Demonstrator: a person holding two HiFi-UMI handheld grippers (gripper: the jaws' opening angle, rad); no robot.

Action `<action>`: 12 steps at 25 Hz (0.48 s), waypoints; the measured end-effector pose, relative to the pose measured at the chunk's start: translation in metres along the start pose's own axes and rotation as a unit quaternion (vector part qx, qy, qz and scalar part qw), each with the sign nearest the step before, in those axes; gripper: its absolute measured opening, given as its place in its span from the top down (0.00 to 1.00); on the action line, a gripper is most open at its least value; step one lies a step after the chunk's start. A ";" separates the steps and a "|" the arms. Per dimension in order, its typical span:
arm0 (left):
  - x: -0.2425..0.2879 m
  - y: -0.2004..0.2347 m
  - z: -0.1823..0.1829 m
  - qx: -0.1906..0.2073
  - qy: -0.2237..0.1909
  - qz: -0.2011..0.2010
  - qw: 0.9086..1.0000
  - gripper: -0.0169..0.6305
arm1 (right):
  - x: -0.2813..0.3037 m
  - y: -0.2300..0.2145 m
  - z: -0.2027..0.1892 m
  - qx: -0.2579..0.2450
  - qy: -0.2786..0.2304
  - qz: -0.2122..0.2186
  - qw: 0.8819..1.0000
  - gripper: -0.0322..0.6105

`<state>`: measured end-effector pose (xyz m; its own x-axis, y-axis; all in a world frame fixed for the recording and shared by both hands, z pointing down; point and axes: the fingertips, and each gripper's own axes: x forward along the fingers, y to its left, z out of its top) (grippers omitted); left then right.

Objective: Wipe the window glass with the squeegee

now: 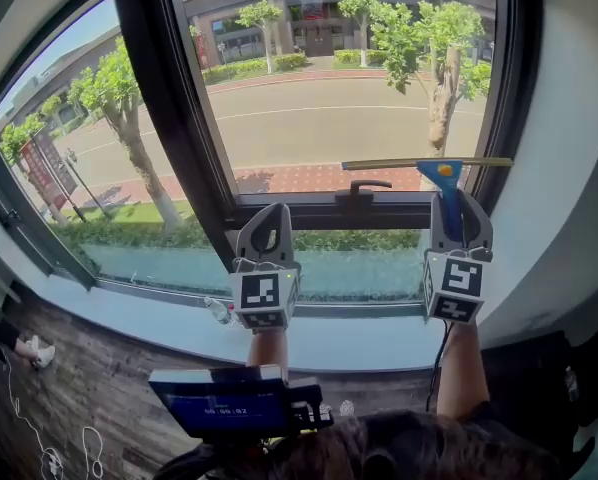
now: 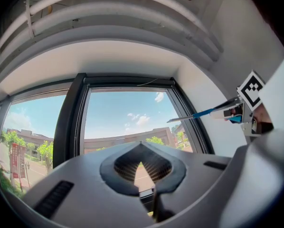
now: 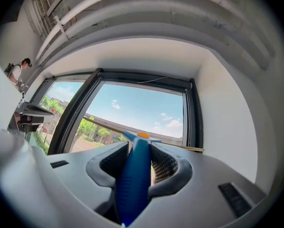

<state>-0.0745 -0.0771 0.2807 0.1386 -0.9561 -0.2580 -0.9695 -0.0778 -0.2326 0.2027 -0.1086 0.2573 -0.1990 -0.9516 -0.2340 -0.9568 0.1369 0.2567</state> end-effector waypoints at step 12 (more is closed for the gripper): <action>0.080 0.024 -0.031 -0.005 -0.004 -0.020 1.000 0.97 | 0.072 0.006 -0.014 -0.002 0.008 -0.012 1.000 0.73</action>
<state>-0.0932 -0.1645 0.2837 0.1786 -0.9498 -0.2568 -0.9650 -0.1182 -0.2340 0.1859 -0.1802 0.2554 -0.1717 -0.9589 -0.2260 -0.9606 0.1121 0.2542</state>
